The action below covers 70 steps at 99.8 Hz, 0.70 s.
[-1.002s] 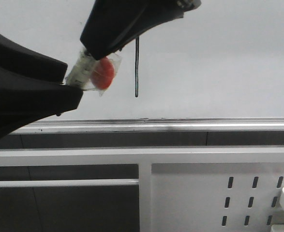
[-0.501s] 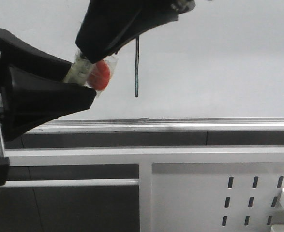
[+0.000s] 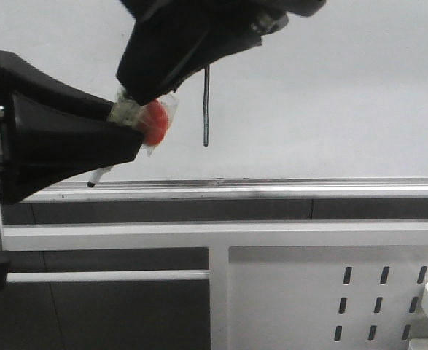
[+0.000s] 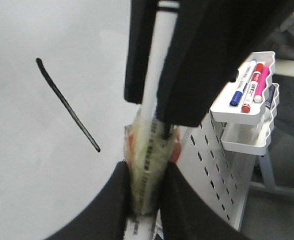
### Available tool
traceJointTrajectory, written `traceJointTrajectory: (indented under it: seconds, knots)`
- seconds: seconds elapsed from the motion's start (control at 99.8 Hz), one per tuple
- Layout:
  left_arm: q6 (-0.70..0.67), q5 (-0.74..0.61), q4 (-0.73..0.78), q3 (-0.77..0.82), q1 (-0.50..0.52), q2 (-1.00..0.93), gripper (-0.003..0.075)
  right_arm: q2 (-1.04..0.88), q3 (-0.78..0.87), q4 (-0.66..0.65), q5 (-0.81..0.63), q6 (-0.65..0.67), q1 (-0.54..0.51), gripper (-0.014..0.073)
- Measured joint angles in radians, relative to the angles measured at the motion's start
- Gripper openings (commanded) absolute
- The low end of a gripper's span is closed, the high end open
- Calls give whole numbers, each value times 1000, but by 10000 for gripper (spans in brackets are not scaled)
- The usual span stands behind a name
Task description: Write number 1 on whiteboard
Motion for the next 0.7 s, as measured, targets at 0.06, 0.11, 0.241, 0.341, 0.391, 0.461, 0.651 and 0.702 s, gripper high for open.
traceJointTrajectory:
  seconds: [0.06, 0.11, 0.241, 0.341, 0.391, 0.461, 0.651, 0.702]
  knots:
    - [3, 2, 0, 0, 0, 0, -20, 0, 0, 0, 0, 0, 0, -71]
    - [4, 2, 0, 0, 0, 0, -20, 0, 0, 0, 0, 0, 0, -69]
    - [6, 2, -7, 0, 0, 0, -20, 0, 0, 0, -2, 0, 0, 22]
    - [6, -11, -68, 0, -2, 0, -20, 0, -10, -3, -19, 0, -1, 295]
    - [6, -12, -122, 0, -4, 0, -20, -5, -15, -6, -20, 0, -2, 413]
    - [0, -12, -207, 7, -4, 0, -20, -23, -25, -7, -16, 0, -2, 487]
    - [-4, -43, -399, 32, -4, 0, -20, -88, -35, -7, 8, 0, -2, 276]
    - [-4, -58, -438, 39, -4, 2, -20, -104, -37, -7, 27, 0, -2, 69]
